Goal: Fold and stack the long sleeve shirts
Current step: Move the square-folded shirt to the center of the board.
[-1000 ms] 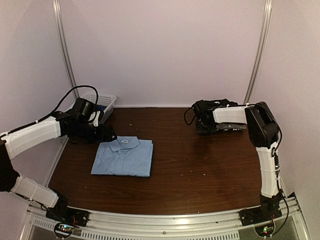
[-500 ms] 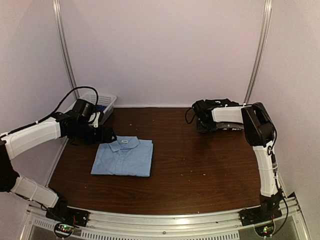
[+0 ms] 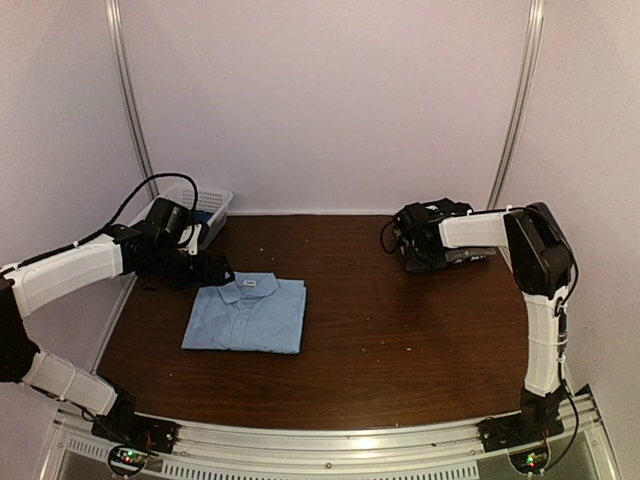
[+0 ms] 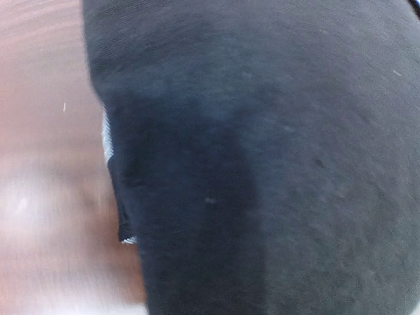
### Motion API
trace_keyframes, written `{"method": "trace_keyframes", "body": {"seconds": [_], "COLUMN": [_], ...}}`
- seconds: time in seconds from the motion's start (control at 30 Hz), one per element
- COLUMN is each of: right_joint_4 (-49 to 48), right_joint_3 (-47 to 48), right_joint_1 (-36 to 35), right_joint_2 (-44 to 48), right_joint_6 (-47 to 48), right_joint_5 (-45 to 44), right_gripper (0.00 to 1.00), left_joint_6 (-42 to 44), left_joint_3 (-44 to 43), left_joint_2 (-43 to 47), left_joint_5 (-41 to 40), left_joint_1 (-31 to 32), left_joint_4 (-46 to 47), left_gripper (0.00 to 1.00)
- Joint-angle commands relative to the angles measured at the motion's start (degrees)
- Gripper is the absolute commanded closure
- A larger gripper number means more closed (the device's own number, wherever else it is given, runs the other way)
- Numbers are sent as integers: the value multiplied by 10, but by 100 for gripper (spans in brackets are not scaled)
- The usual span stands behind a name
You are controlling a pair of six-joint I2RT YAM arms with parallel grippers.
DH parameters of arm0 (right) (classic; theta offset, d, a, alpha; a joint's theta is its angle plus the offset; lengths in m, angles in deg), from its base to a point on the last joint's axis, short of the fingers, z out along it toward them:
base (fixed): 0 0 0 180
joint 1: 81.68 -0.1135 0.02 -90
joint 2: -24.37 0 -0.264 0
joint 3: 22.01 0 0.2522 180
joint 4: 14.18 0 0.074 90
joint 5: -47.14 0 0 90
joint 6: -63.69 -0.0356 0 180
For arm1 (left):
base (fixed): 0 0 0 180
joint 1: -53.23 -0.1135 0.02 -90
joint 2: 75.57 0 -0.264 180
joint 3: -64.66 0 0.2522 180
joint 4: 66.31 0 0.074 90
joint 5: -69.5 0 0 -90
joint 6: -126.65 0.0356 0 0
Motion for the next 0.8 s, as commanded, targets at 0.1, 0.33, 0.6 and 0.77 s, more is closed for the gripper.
{"method": "trace_keyframes", "body": {"seconds": [0.1, 0.33, 0.6, 0.77], "right_joint_4": [-18, -69, -124, -139], "right_joint_3": [-129, -199, -175, -176], "right_joint_1": [-46, -150, -256, -266], "right_joint_2": [125, 171, 131, 135], "right_joint_6": [-38, -120, -194, -203], "right_joint_5": [78, 167, 202, 207], "right_gripper": [100, 100, 100, 100], "left_joint_6": [7, -7, -22, -26], "left_joint_3": [11, 37, 57, 72], "left_joint_2": [-6, 1, 12, 28], "left_joint_5": [14, 14, 10, 1], "left_joint_1": [3, 3, 3, 3], "left_joint_4": [41, 59, 64, 65], "left_gripper": [3, 3, 3, 3]}}
